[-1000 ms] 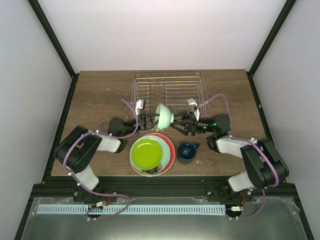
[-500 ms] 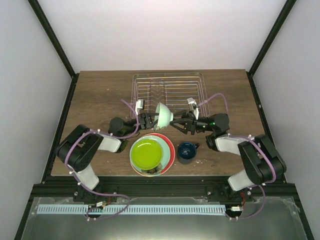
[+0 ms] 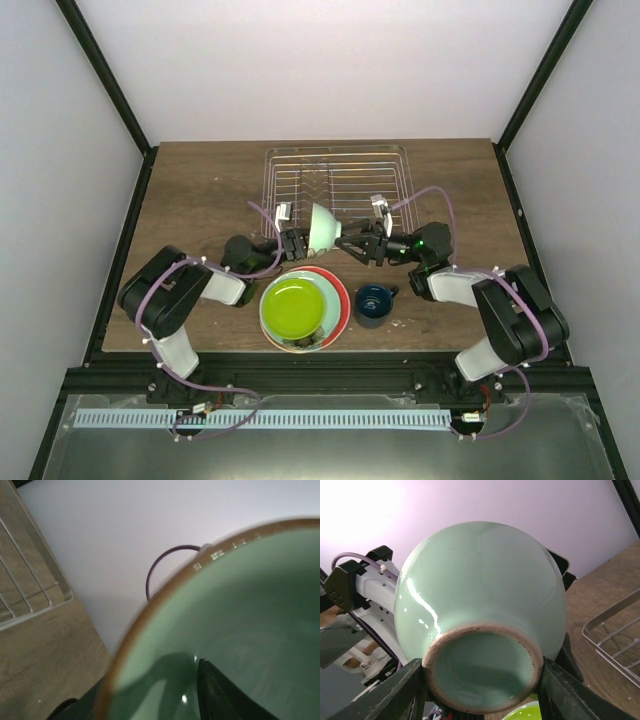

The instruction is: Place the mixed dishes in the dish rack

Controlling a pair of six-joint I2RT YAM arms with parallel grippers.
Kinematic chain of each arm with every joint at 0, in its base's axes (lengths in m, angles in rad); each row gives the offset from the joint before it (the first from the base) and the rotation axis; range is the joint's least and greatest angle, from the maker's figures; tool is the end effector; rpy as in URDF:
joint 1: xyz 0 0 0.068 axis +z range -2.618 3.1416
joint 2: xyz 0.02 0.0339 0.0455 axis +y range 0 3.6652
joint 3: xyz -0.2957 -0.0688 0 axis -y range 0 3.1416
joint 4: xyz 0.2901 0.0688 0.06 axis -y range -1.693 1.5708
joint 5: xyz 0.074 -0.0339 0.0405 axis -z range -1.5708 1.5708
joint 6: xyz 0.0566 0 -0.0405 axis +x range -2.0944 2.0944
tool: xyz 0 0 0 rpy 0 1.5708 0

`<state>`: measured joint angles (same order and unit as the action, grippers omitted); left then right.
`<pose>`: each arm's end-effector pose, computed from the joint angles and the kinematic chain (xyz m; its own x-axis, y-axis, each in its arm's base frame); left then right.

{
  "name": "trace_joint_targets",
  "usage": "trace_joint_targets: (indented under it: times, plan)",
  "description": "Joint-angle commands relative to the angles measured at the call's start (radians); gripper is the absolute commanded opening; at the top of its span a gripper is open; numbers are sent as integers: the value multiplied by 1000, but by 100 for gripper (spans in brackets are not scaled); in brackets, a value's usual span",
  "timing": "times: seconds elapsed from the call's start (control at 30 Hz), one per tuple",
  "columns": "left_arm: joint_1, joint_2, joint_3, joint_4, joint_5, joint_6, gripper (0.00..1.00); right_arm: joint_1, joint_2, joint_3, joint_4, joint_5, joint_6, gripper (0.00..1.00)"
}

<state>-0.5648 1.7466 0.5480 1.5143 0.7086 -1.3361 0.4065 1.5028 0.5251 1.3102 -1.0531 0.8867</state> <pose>0.2711 -0.2154 0.1925 -0.8425 -0.3404 -0.4176 0.4711 -0.0895 -0.8775 0.2637 0.1670 0.2348 -0.5469 0.1821 -0.8172 -0.8328 -0.0180 0.5533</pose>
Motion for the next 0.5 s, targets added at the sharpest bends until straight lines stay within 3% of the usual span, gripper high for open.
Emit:
trace_joint_targets:
  times: [0.0, 0.13, 0.47]
  plan:
    - [-18, 7, -1, 90, 26, 22, 45, 6, -4, 46, -30, 76, -59, 51]
    - [-7, 5, -12, 90, 25, 23, 52, -5, -8, 35, -46, 81, -68, 51]
    - [51, -19, -71, 90, 32, 25, 58, -48, -59, 10, -133, 89, -117, 51]
